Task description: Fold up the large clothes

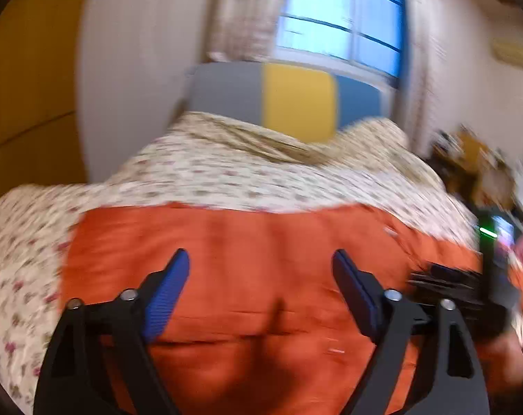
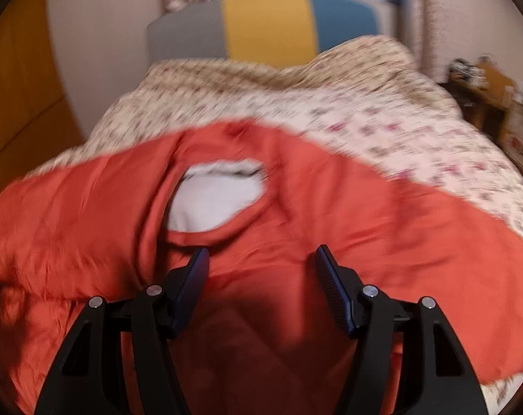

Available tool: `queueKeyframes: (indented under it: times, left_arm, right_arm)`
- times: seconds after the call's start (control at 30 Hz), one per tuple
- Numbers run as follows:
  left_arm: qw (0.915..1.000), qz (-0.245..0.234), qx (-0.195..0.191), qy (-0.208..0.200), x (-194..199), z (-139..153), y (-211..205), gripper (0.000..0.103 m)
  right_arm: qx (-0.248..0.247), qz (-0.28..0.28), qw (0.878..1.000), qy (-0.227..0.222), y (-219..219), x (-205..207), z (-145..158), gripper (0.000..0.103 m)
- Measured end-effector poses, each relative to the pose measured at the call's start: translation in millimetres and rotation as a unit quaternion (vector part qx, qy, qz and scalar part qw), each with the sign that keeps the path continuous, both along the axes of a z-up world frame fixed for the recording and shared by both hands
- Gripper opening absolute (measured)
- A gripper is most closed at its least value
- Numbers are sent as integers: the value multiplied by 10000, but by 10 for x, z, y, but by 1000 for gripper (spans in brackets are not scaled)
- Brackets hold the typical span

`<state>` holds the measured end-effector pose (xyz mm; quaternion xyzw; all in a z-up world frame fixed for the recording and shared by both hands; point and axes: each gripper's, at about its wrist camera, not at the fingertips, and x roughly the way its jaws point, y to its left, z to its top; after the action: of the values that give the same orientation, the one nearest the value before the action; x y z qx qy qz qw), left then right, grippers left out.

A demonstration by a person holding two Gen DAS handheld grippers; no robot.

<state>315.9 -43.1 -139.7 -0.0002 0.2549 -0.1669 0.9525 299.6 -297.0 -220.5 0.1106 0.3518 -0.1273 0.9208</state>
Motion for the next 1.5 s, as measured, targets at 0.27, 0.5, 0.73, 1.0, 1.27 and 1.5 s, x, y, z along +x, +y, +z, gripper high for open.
queueKeyframes:
  times: [0.27, 0.5, 0.73, 1.0, 1.27, 1.5]
  left_arm:
    - [9905, 1152, 455, 599, 577, -313, 595, 59]
    - [9873, 1246, 569, 800, 723, -583, 740, 59]
    - [9863, 1116, 179, 1202, 813, -737, 864, 59]
    - [9817, 1441, 404, 1174, 779, -741, 863, 95]
    - [9860, 1405, 163, 885, 645, -670, 929, 99]
    - [9852, 1441, 234, 897, 655, -665, 900, 99]
  right_arm:
    - [42, 911, 9935, -677, 537, 89, 478, 63]
    - [418, 1346, 9894, 337, 844, 630, -27, 62]
    - [502, 1394, 9882, 398, 831, 713, -256, 63]
    - [1398, 523, 9887, -132, 254, -53, 108, 66]
    - [1869, -1084, 9754, -446, -755, -1156, 142, 66]
    - [2175, -2381, 9461, -296, -1479, -2038, -13, 67]
